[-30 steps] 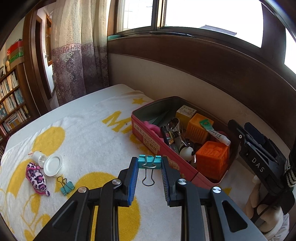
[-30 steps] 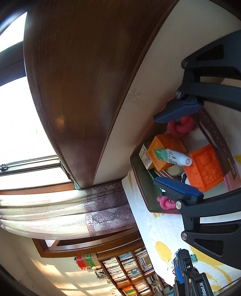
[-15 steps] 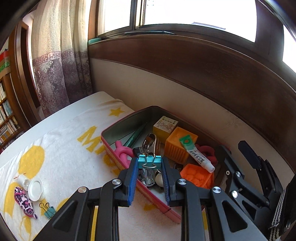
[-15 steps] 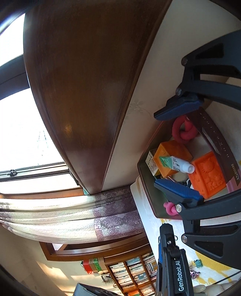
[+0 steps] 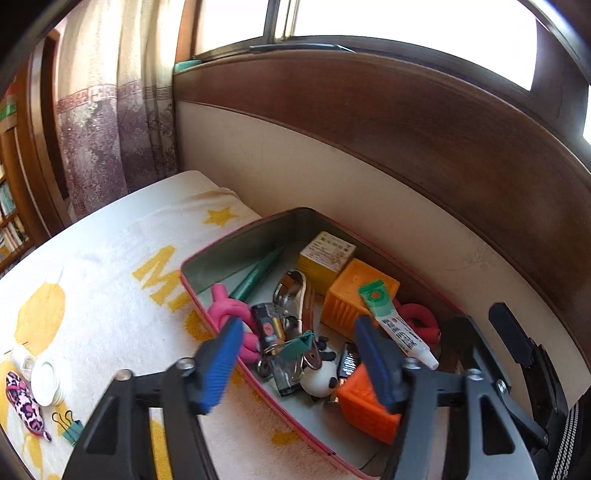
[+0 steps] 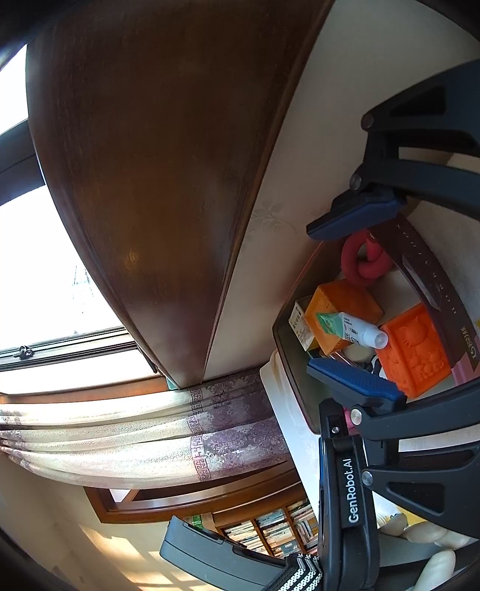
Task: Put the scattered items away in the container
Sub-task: 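Lower the teal binder clip into the tin and open the left gripper, then grasp the second teal binder clip with the right gripper while the left approaches the plush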
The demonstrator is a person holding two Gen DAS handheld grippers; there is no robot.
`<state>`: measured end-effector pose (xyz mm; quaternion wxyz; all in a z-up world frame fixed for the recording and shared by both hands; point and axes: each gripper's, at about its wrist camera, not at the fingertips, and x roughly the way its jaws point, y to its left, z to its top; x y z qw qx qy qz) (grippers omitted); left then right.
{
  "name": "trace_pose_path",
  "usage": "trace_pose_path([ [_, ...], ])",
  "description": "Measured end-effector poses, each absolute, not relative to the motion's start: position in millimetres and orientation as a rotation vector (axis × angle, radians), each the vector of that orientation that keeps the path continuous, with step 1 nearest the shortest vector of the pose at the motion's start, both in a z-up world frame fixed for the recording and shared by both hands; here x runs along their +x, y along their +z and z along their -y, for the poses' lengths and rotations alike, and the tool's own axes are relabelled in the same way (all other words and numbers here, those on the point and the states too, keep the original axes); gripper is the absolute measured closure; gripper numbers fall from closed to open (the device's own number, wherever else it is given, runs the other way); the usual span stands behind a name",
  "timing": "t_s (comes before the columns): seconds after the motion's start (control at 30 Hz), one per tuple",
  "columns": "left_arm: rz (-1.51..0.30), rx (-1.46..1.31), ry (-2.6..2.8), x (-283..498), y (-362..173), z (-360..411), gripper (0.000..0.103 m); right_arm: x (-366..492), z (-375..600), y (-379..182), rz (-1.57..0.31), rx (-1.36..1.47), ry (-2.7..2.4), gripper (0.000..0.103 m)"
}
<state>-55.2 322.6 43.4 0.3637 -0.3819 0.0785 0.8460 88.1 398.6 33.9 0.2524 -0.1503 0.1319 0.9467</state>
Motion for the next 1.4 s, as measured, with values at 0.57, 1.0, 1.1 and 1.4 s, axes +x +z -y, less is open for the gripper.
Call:
trace_pose_path([
  [0.57, -0.082, -1.028, 2.311, -71, 41, -249, 0.024, 83, -397, 31, -0.326, -0.435, 2.541, 0.03],
  [1.0, 0.076, -1.139, 2.546, -89, 22, -116, 0.023, 81, -391, 32, -0.253, -0.436, 2.473, 0.025],
  [1.1, 0.129, -1.152, 2.591, -92, 19, -81, 0.023, 79, -387, 33, -0.216, -0.437, 2.456, 0.025],
  [1.4, 0.169, -1.259, 2.689, -102, -6, -6, 0.023, 63, -352, 49, -0.132, -0.513, 2.577, 0.024],
])
